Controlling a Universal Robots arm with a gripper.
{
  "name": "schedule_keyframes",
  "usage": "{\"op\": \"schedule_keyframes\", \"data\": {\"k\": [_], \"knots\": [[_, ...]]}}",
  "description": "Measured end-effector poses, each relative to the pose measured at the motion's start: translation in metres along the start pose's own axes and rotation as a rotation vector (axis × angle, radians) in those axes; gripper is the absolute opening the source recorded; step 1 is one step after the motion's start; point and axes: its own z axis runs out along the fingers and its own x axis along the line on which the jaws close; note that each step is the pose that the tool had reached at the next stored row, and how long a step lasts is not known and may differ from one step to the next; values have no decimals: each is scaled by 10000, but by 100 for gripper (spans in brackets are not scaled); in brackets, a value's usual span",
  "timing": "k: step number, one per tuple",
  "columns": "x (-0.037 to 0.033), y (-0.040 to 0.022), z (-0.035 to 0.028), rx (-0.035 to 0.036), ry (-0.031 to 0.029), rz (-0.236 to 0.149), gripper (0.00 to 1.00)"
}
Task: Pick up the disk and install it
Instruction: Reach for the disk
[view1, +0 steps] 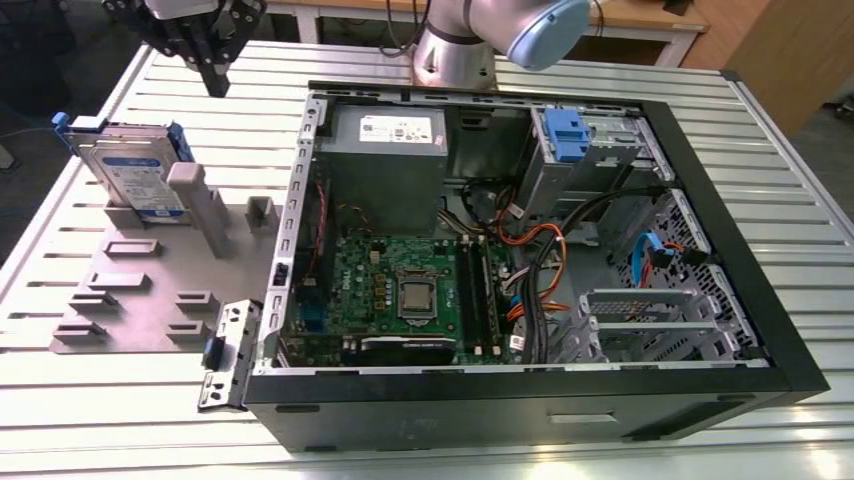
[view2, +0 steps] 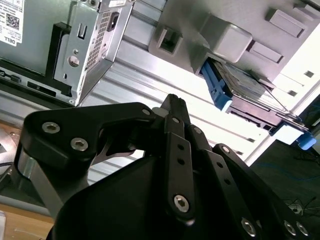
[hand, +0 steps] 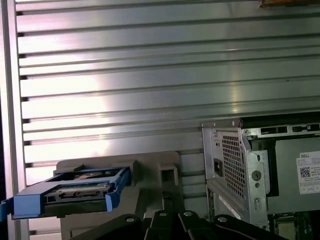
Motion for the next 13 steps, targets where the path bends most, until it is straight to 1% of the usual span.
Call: {"op": "schedule_keyframes", "data": {"k": [9,13], "knots": [[170,-19,34,0,0,1,11],[222,-24,48,0,0,0,11]]}}
